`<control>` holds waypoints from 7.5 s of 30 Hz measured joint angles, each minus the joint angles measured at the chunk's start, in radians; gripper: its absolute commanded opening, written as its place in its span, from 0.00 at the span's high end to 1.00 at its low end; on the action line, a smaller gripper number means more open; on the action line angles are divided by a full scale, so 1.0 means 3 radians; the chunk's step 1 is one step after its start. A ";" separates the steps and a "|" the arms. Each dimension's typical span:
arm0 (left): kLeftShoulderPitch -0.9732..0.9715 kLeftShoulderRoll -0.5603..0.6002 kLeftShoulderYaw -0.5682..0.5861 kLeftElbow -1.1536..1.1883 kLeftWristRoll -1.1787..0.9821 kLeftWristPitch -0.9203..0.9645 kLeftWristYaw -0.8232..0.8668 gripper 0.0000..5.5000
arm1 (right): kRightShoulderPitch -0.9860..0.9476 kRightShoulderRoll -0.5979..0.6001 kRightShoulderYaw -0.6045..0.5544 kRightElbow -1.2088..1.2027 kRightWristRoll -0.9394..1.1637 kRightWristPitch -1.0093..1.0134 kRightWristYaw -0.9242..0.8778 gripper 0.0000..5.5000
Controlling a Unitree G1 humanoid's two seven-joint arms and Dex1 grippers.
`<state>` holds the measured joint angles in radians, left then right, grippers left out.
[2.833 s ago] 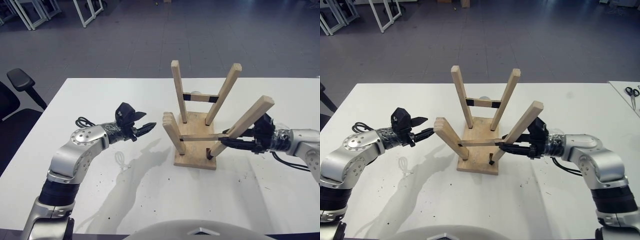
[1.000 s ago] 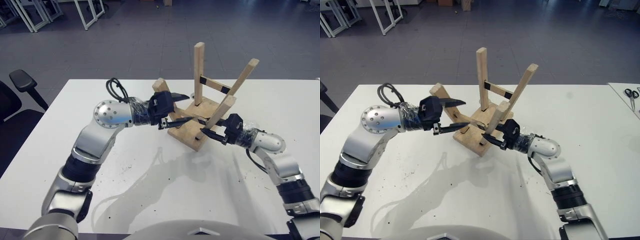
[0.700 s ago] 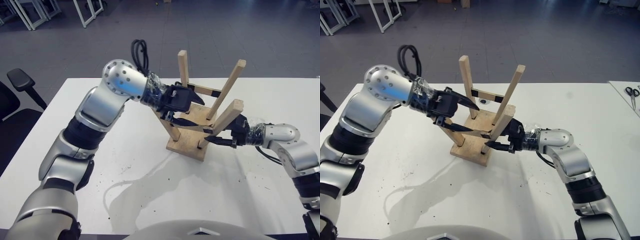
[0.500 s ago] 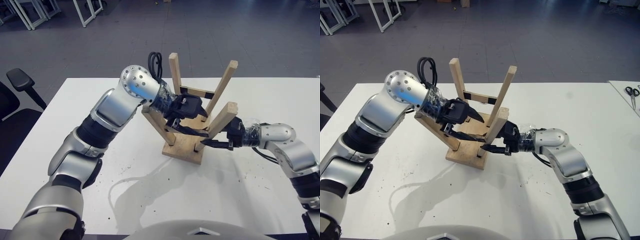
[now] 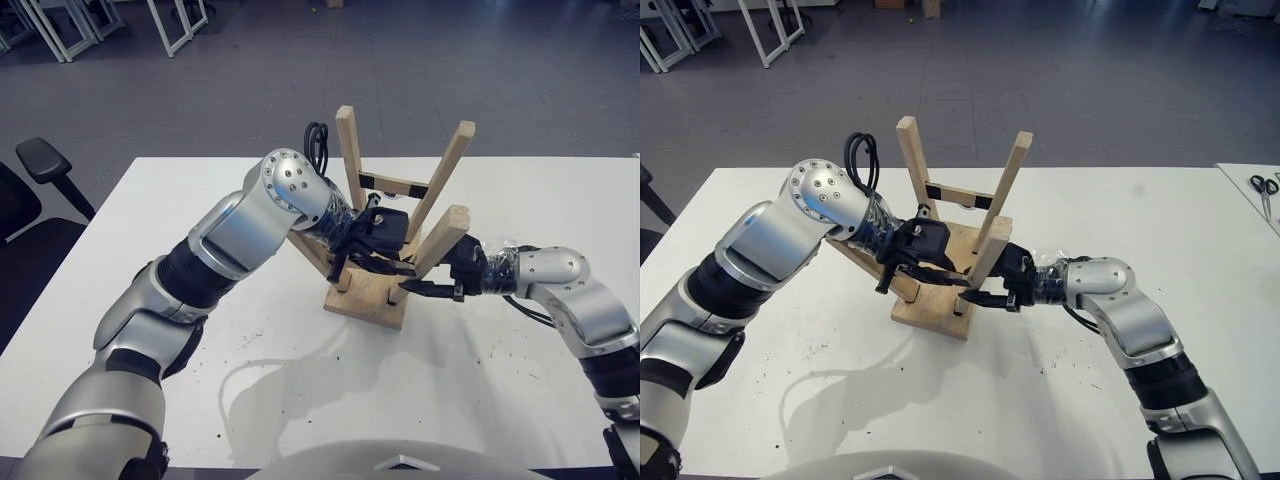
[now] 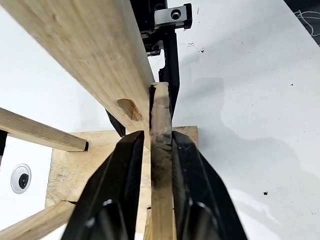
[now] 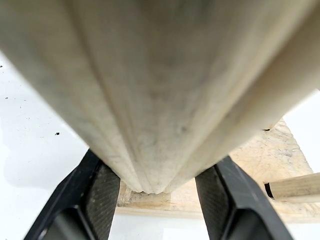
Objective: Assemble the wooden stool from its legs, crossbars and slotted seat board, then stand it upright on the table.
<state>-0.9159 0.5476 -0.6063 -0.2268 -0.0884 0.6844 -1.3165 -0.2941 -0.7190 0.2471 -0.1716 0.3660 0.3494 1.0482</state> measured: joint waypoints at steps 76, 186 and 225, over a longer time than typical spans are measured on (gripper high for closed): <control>-0.0184 -0.0475 0.2233 -0.0235 -0.1020 0.0094 0.1465 0.58 | 0.0125 0.0045 0.0177 -0.0277 -0.0168 0.0200 -0.0375 0.63; 0.2208 0.0757 0.2338 -0.0033 -0.2448 0.0052 0.0630 0.47 | -0.0760 -0.0424 -0.0726 0.0915 0.0876 0.0771 0.1116 0.46; 0.0825 -0.0003 0.2918 0.2588 -0.2432 0.0321 0.1726 0.43 | -0.2129 0.0135 -0.1819 0.4214 0.1070 0.2398 -0.0623 0.52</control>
<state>-0.6684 0.5467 0.2691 0.5495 -0.8179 0.7808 -0.7987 -0.9329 -0.6785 -0.2987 1.0927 0.6871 1.0687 0.8613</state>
